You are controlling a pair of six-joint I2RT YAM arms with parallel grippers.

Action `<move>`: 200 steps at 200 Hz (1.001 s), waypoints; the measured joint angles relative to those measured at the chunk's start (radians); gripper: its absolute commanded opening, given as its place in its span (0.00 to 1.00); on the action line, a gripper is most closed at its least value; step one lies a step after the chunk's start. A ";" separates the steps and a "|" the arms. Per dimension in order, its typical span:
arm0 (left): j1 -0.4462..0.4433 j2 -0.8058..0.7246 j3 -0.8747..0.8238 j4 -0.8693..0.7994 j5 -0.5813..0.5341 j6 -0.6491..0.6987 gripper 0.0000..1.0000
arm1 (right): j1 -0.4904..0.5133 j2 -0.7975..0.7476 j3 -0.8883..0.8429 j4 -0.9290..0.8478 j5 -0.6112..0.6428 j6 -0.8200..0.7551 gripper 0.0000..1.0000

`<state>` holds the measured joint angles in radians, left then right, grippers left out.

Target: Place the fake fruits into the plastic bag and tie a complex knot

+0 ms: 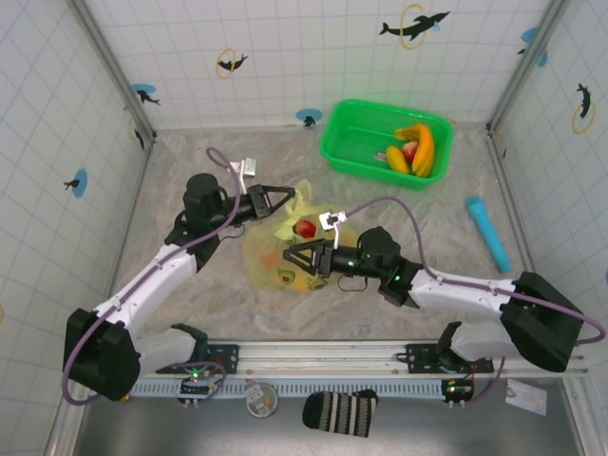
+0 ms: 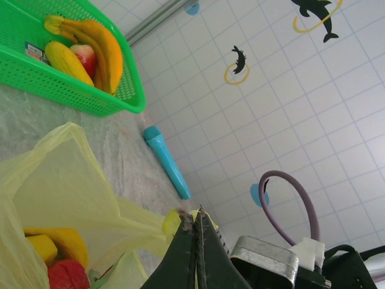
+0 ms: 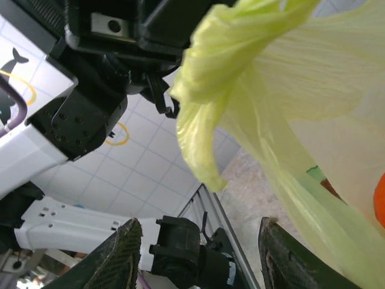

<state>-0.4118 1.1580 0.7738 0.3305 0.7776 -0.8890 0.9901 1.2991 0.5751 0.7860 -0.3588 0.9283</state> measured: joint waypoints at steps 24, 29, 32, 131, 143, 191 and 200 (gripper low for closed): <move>0.000 -0.005 -0.012 0.000 -0.006 0.003 0.00 | -0.006 0.032 0.037 0.026 0.007 0.044 0.50; 0.000 -0.006 -0.013 0.000 -0.008 0.003 0.00 | -0.010 0.037 0.043 0.037 0.008 0.053 0.50; 0.000 -0.006 -0.013 0.000 -0.009 0.003 0.00 | -0.013 0.039 0.046 0.048 0.008 0.058 0.50; 0.000 -0.016 -0.018 0.000 -0.021 0.015 0.00 | -0.063 0.122 0.101 0.158 -0.015 0.161 0.30; 0.000 -0.016 -0.018 0.000 -0.024 0.019 0.00 | -0.063 0.122 0.101 0.163 -0.033 0.160 0.29; 0.000 -0.016 -0.018 0.000 -0.031 0.026 0.00 | -0.063 0.121 0.084 0.175 -0.055 0.157 0.13; 0.000 -0.016 -0.018 0.000 -0.031 0.026 0.00 | -0.064 0.120 0.077 0.175 -0.054 0.160 0.09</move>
<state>-0.4118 1.1423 0.7555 0.3305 0.7467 -0.8635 0.9257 1.4193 0.6521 0.9615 -0.4129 1.0885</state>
